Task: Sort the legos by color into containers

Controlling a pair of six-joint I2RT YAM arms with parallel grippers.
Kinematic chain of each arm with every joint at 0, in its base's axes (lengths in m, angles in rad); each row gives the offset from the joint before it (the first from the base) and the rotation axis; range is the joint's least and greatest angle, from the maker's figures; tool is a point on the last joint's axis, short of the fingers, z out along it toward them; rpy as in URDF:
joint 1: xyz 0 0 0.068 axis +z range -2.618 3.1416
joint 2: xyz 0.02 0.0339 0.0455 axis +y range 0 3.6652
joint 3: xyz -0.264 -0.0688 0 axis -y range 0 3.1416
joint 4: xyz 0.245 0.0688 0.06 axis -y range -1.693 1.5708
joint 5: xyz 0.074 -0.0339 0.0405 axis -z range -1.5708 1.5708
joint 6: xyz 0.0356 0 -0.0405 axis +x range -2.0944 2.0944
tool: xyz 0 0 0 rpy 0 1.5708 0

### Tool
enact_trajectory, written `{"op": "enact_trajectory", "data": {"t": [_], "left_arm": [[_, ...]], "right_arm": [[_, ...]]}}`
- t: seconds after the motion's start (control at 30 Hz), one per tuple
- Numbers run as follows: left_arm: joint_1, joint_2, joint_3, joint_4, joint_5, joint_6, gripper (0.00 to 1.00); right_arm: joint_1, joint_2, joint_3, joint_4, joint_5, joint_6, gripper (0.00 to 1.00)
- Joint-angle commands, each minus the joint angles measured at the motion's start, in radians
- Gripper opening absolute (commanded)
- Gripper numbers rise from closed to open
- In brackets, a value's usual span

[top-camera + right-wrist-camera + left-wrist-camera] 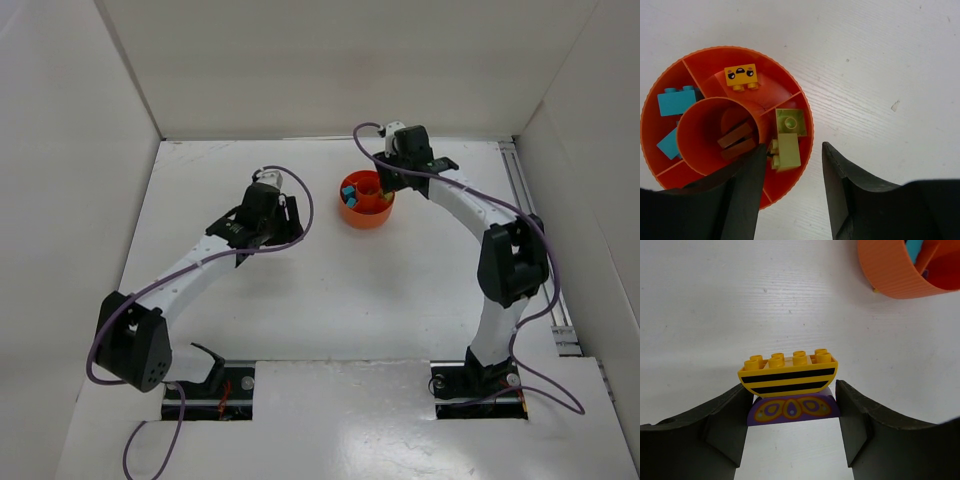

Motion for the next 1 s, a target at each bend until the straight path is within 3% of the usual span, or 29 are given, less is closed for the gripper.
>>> {"op": "enact_trajectory", "data": {"t": [0.0,0.1,0.17,0.33,0.47,0.6,0.63,0.97], "left_arm": [[0.003,-0.063,0.003,0.065,0.126,0.067,0.13],[-0.044,-0.127,-0.028,0.151,0.243,0.171,0.11],[-0.081,-0.173,-0.059,0.191,0.312,0.284,0.11],[-0.173,-0.21,-0.089,0.267,0.435,0.486,0.11],[-0.208,-0.177,-0.024,0.254,0.398,0.536,0.11],[-0.319,-0.15,0.044,0.199,0.32,0.631,0.1],[-0.392,-0.141,0.044,0.208,0.19,0.653,0.07],[-0.451,-0.156,0.021,0.266,0.148,0.653,0.05]], "right_arm": [[-0.007,-0.049,-0.015,0.069,-0.088,0.005,0.55],[-0.007,-0.124,-0.026,0.023,-0.182,0.005,0.58],[-0.007,-0.193,-0.044,-0.003,-0.293,0.005,0.68],[-0.054,-0.243,-0.067,-0.15,-0.733,0.017,0.81],[-0.073,-0.264,-0.1,-0.176,-0.99,0.068,0.88],[-0.061,-0.264,-0.089,-0.284,-1.067,0.055,0.88],[-0.035,-0.291,-0.109,-0.316,-1.12,0.055,0.89],[0.028,-0.364,-0.218,-0.292,-1.156,0.153,0.89]]}}
